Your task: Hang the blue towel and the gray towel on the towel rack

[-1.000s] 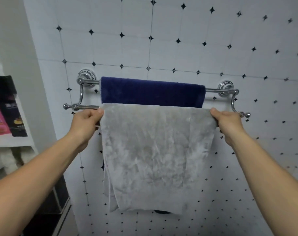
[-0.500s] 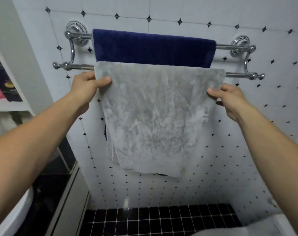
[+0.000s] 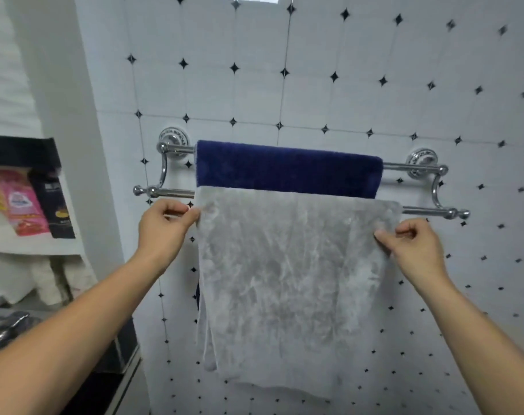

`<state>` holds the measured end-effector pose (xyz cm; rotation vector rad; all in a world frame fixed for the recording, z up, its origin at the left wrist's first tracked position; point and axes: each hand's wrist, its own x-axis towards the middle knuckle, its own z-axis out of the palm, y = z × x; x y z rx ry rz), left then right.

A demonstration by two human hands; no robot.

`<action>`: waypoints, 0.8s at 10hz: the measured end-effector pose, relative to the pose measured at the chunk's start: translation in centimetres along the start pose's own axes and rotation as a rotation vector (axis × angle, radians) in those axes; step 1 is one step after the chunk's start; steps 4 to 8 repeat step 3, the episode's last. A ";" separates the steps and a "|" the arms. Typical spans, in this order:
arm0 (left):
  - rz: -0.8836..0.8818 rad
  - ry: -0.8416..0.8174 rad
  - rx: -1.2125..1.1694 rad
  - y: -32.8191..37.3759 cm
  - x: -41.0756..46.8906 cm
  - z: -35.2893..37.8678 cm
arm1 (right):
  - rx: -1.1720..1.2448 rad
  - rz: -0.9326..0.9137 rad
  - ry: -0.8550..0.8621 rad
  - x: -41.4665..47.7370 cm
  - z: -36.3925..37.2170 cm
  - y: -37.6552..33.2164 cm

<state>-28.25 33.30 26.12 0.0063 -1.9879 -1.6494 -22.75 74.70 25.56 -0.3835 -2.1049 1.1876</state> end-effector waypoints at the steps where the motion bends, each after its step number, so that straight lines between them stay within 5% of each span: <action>1: 0.040 0.007 -0.034 1.4 -0.4 -0.6 | -0.058 -0.158 -0.012 -0.6 0.8 -1.8; 3: 0.089 -0.125 -0.115 3.3 -3.1 -2.0 | -0.230 -0.198 0.104 -3.5 0.9 -4.9; 8: 0.089 -0.125 -0.115 3.3 -3.1 -2.0 | -0.230 -0.198 0.104 -3.5 0.9 -4.9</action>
